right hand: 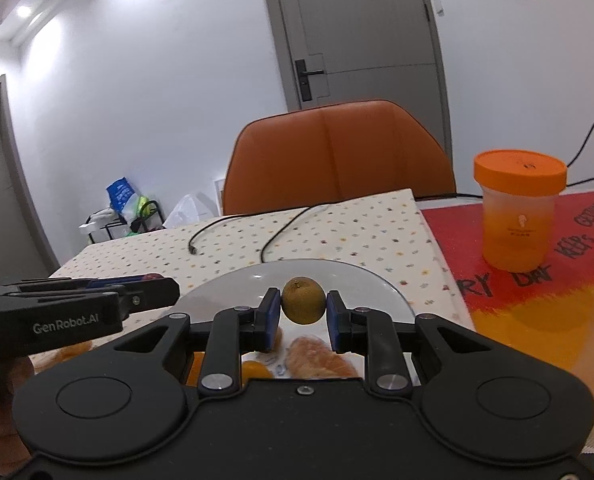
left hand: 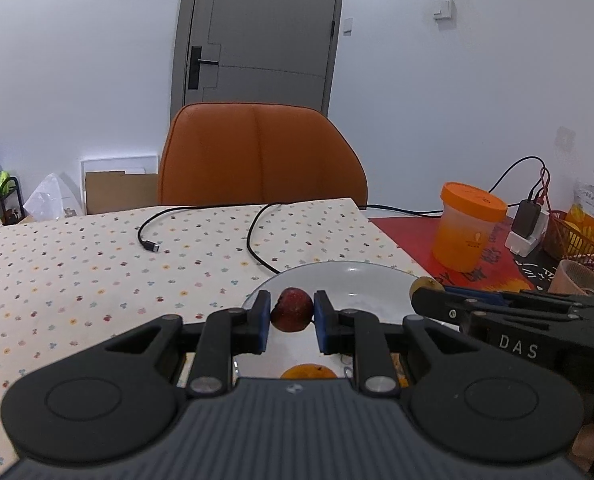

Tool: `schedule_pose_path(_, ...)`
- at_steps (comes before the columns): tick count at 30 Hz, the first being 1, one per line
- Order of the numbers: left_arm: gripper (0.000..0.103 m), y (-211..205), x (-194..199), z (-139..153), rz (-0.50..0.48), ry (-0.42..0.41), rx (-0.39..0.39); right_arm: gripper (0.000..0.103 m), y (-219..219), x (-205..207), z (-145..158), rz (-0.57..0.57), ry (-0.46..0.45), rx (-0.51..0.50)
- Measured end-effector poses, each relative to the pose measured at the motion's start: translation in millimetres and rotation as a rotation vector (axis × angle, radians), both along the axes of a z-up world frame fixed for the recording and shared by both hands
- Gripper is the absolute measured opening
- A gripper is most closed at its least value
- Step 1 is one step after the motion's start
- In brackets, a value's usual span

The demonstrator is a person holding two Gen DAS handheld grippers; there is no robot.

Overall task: Organize fruits
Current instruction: 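Open both tools to drop the plum and kiwi into the bowl, then move both open tools back toward the remaining fruit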

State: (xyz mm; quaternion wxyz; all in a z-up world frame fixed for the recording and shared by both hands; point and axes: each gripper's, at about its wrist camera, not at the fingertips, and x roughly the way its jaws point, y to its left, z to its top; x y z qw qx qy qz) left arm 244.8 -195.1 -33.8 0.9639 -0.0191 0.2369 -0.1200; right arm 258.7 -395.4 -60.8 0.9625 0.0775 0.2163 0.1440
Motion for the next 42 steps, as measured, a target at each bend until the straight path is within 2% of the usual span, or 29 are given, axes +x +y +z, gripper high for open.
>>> schedule_pose_path(7, 0.026, -2, 7, -7, 0.011, 0.029, -0.006, 0.024, -11, 6, -12, -0.046, 0.028, 0.01)
schedule_pose_path(12, 0.029, 6, 4, -9, 0.044, 0.044, -0.003, 0.035, -16, 3, -14, -0.063, 0.031, 0.015)
schedule_pose_path(17, 0.049, 19, -5, -7, 0.077, 0.053, -0.01, 0.036, -15, -1, -13, -0.059, 0.044, 0.035)
schedule_pose_path(18, 0.051, 22, -8, -6, 0.08, 0.049, -0.008, 0.038, -14, -3, -12, -0.056, 0.042, 0.035)
schedule_pose_path(21, 0.057, 30, -17, -2, 0.097, 0.04, -0.001, 0.047, -10, -11, -6, -0.047, 0.034, 0.033)
schedule_pose_path(24, 0.068, 37, -26, 2, 0.114, 0.028, -0.004, 0.048, -5, -19, -1, -0.04, 0.029, 0.024)
schedule_pose_path(26, 0.078, 42, -34, 4, 0.111, 0.01, 0.0, 0.048, -2, -24, 1, -0.037, 0.032, 0.024)
schedule_pose_path(29, 0.086, 46, -44, 7, 0.115, -0.001, 0.012, 0.051, 3, -32, 4, -0.031, 0.035, 0.018)
schedule_pose_path(32, 0.09, 52, -52, 8, 0.118, 0.002, 0.011, 0.053, 8, -39, 7, -0.022, 0.034, 0.014)
schedule_pose_path(37, 0.092, 64, -63, 8, 0.155, 0.004, 0.02, 0.053, 18, -49, 11, -0.005, 0.041, 0.008)
schedule_pose_path(42, 0.092, 79, -71, 8, 0.186, 0.007, 0.007, 0.063, 29, -55, 14, 0.003, 0.044, 0.005)
